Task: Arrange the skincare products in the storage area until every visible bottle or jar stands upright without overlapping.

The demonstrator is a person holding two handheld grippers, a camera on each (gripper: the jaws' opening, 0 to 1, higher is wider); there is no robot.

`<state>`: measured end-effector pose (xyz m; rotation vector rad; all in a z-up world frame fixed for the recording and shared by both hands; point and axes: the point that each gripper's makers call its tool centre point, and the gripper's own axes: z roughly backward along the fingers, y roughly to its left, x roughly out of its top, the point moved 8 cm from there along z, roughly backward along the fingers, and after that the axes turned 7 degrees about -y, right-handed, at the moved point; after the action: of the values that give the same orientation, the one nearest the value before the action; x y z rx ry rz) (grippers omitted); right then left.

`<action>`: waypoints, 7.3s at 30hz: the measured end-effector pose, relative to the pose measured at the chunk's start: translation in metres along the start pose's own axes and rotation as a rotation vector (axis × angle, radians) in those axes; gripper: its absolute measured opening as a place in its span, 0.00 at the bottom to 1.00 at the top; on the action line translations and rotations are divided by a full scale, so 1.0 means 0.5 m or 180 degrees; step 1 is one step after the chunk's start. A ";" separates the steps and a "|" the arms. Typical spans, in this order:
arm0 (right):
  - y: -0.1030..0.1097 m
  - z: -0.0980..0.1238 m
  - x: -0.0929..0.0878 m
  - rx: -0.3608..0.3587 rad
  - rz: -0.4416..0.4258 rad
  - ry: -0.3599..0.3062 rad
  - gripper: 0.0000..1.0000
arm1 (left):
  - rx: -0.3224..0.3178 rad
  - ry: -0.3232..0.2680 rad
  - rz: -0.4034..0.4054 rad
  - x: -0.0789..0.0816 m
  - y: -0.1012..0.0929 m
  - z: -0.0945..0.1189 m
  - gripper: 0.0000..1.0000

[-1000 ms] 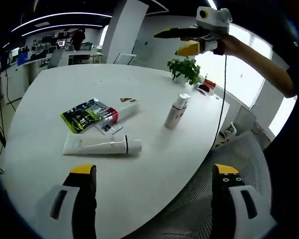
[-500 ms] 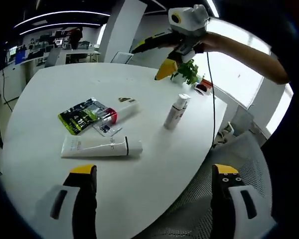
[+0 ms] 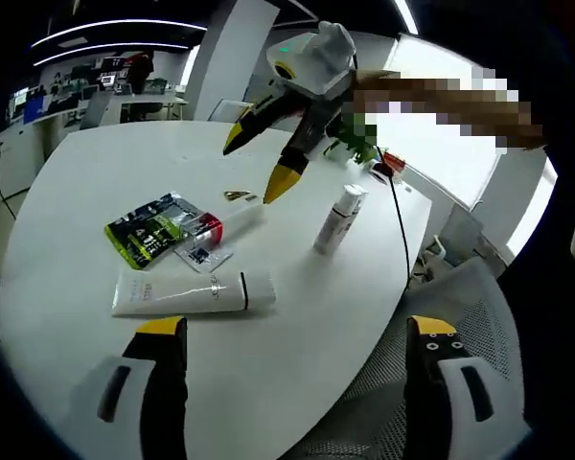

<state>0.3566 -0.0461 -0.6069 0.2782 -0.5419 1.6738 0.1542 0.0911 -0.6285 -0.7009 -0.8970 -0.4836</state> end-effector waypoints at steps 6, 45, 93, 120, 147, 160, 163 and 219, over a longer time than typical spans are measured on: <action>-0.001 -0.041 -0.006 0.0179 0.0001 0.0156 0.55 | -0.0016 0.0010 0.0033 0.000 0.014 -0.005 0.92; -0.020 -0.177 -0.067 0.0364 0.0298 0.0604 0.35 | -0.0066 0.0079 0.0126 -0.003 0.048 -0.028 0.91; -0.004 -0.073 -0.040 0.0126 0.0119 0.0144 0.27 | -0.0118 -0.0013 0.0016 0.017 0.024 -0.026 0.89; 0.141 0.117 0.048 -0.0126 -0.1136 -0.1444 0.27 | -0.0178 -0.0278 -0.0207 0.091 -0.054 0.039 0.90; 0.316 0.219 0.057 -0.0683 -0.1898 -0.2522 0.27 | 0.0232 -0.1232 0.0443 0.221 -0.148 0.043 0.70; 0.361 0.260 0.075 -0.1608 -0.2164 -0.2588 0.27 | 0.0801 -0.1332 -0.0022 0.245 -0.229 0.003 0.55; 0.370 0.271 0.075 -0.1761 -0.2223 -0.2626 0.27 | 0.0803 -0.1350 -0.0129 0.251 -0.250 0.000 0.47; 0.425 0.436 0.118 -0.0368 -0.1825 -0.3660 0.29 | -0.1840 -0.1725 -0.0039 0.364 -0.327 0.090 0.25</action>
<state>0.1122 -0.1244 -0.4329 1.2115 -1.2471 0.7906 0.1237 -0.0045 -0.4011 -1.3981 -1.2824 -0.5822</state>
